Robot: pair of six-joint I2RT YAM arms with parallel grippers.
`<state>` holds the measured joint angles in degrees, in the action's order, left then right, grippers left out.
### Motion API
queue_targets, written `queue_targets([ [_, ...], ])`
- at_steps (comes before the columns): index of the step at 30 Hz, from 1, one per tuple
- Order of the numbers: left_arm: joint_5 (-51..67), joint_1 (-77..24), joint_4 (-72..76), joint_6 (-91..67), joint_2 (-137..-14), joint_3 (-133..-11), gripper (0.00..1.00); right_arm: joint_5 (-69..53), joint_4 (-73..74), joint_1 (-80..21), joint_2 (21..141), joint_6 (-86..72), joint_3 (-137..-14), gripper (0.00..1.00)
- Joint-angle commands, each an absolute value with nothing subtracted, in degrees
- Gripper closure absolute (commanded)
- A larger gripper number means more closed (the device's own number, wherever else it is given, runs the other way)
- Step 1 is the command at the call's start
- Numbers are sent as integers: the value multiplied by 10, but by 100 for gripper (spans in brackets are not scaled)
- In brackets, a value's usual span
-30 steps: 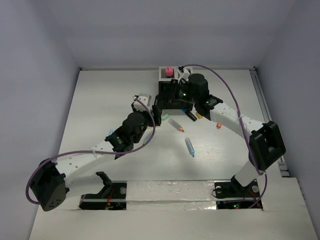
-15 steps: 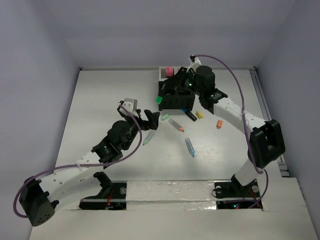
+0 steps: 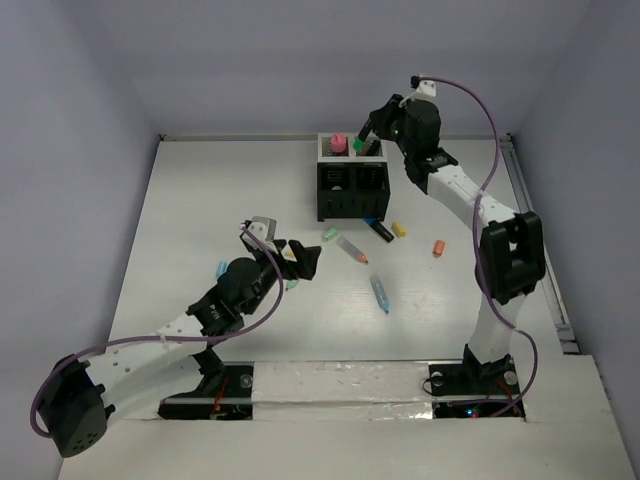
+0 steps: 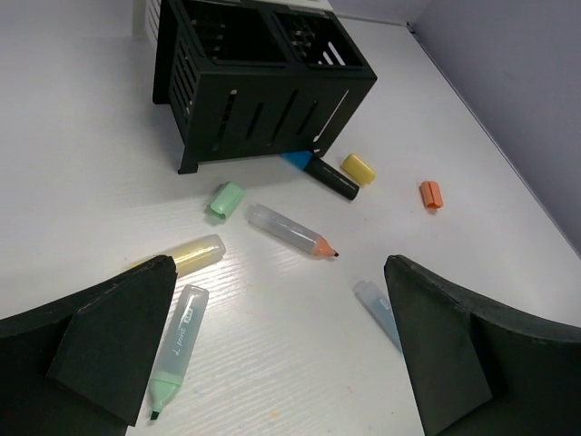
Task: Sort the stationery into containers
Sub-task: Place the pen in the storage box, then pick up the pen from the center of the board.
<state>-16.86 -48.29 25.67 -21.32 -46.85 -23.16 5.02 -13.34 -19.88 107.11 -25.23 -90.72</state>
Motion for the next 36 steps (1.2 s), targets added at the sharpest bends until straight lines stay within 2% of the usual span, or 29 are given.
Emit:
queue_targets([
  [1,-155,-483,329,-202,-468,-218,1,119,-164,-193,1125,-187,-985,100],
  [8,-145,-483,331,-181,-462,-203,1,120,-165,-181,1209,-160,-1059,100],
  [15,-141,-483,330,-184,-454,-200,1,119,-200,-181,1207,-142,-1016,100],
  [17,-141,-483,330,-184,-458,-200,1,106,-211,-181,1202,-133,-1004,87],
  [18,-140,-483,330,-184,-460,-200,1,101,-210,-181,1199,-130,-1000,65],
  [19,-140,-483,330,-184,-461,-200,1,95,-201,-181,1197,-127,-999,55],
  [22,-141,-483,330,-183,-465,-200,1,76,-186,-181,1176,-123,-991,36],
  [23,-142,-483,330,-183,-466,-200,1,73,-180,-181,1169,-123,-988,34],
  [27,-142,-483,330,-185,-469,-200,1,63,-151,-181,1114,-122,-953,34],
  [29,-142,-483,329,-185,-468,-201,1,45,-151,-181,1053,-133,-888,40],
  [33,-149,-483,323,-186,-455,-199,1,4,-142,-181,941,-160,-754,66],
  [36,-151,-483,320,-187,-444,-199,1,-25,-97,-181,877,-202,-684,74],
])
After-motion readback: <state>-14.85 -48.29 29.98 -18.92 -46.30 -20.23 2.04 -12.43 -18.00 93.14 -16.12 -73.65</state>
